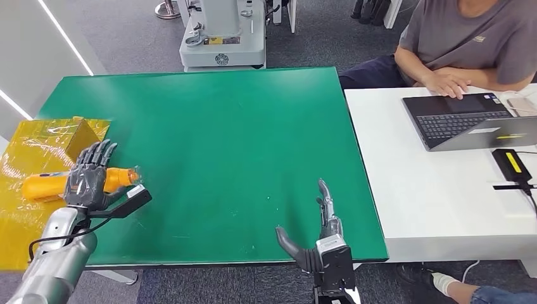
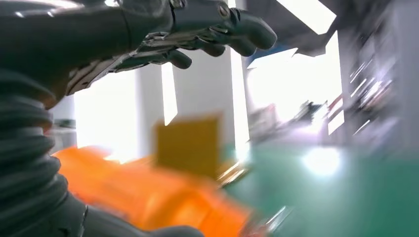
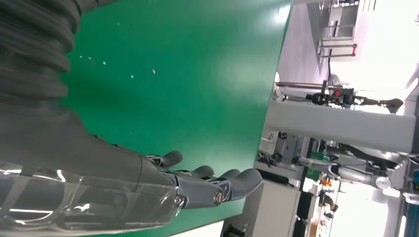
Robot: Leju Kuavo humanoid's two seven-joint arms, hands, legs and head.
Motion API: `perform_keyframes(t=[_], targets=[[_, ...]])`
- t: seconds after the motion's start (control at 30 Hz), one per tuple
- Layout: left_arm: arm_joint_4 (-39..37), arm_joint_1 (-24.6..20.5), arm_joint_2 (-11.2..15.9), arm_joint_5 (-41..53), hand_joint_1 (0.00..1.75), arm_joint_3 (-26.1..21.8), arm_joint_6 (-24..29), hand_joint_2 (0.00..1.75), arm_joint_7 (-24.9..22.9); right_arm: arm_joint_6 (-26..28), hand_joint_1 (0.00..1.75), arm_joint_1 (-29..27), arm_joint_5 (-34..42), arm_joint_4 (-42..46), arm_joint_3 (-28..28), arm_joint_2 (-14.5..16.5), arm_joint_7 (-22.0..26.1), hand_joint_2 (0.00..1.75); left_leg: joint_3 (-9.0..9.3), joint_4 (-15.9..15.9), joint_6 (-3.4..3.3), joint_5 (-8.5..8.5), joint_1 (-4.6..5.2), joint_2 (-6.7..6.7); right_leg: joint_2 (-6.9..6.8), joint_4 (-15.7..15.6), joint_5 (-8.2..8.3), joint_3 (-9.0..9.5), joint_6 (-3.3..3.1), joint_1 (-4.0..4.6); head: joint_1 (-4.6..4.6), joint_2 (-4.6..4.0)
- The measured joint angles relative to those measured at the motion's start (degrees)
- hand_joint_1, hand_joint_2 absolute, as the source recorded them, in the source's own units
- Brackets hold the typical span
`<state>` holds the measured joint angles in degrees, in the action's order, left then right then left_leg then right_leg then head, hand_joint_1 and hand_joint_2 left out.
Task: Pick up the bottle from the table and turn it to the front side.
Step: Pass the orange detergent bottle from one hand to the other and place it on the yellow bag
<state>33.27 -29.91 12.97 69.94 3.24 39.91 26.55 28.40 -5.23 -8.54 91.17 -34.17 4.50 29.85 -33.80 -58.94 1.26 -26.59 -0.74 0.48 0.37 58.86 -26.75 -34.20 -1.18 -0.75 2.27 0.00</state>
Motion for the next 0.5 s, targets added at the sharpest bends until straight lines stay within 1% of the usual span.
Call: perform_keyframes(t=[0.03, 0.07, 0.13, 0.2, 0.27, 0.33, 0.5], targets=[[2.69, 0.46, -1.12, -1.41, 0.0, -3.79, 0.15, 1.75, 4.6, 0.16, 0.0, 0.02, -0.02, -0.03, -0.01, 0.0, -0.01, 1.75, -0.02, 0.0, -0.01, 0.0, 0.0, 0.02, 0.01, 0.0, 0.01, 0.0, -0.01, 0.0, 0.01, 0.0], [4.82, 0.7, -2.15, -3.49, 0.0, -7.24, 0.26, 1.75, 8.01, 0.28, 0.0, 0.05, -0.03, -0.05, -0.02, 0.0, -0.01, 1.75, -0.02, 0.0, -0.01, 0.0, 0.0, 0.06, 0.04, 0.0, 0.02, 0.0, -0.01, 0.0, 0.0, 0.0], [8.26, 1.0, -3.67, -11.08, 0.0, -11.47, 0.27, 1.75, 11.33, 0.4, 0.0, 0.07, -0.02, -0.12, -0.02, 0.0, 0.08, 1.75, -0.01, 0.0, -0.02, 0.0, 0.0, 0.12, 0.09, 0.0, 0.04, -0.02, -0.03, 0.0, 0.02, 0.0], [12.63, 1.56, -4.86, -22.39, 0.0, -12.99, 0.27, 1.75, 12.46, 0.11, 0.0, 0.16, 0.06, -0.25, -0.01, 0.0, 0.36, 1.75, -0.01, 0.0, -0.02, 0.01, -0.01, 0.03, 0.01, 0.0, 0.04, -0.01, -0.03, 0.0, 0.02, 0.0], [17.85, 2.42, -5.78, -33.61, 0.0, -12.59, 0.01, 1.75, 12.62, -0.59, 0.0, 0.4, 0.15, -0.45, 0.02, 0.02, 0.75, 1.75, -0.02, 0.0, -0.02, 0.02, -0.01, -0.07, -0.08, 0.0, 0.04, 0.0, -0.03, 0.01, 0.02, 0.0], [22.86, 3.35, -6.63, -42.65, 0.0, -11.04, -1.43, 1.75, 12.67, -1.31, 0.0, 0.81, 0.2, -0.74, 0.08, 0.1, 1.08, 1.75, -0.02, 0.0, -0.04, 0.03, -0.02, -0.11, -0.13, 0.0, 0.04, 0.01, -0.03, 0.01, 0.02, 0.0], [33.9, 5.99, -9.35, -59.36, 0.0, -5.68, -8.62, 1.75, 12.69, -2.49, 0.0, 1.77, 0.23, -1.49, 0.2, 0.31, 1.33, 1.75, -0.03, -0.01, -0.05, 0.04, 0.0, -0.13, -0.18, 0.0, 0.04, 0.05, -0.02, 0.0, 0.0, 0.0]])
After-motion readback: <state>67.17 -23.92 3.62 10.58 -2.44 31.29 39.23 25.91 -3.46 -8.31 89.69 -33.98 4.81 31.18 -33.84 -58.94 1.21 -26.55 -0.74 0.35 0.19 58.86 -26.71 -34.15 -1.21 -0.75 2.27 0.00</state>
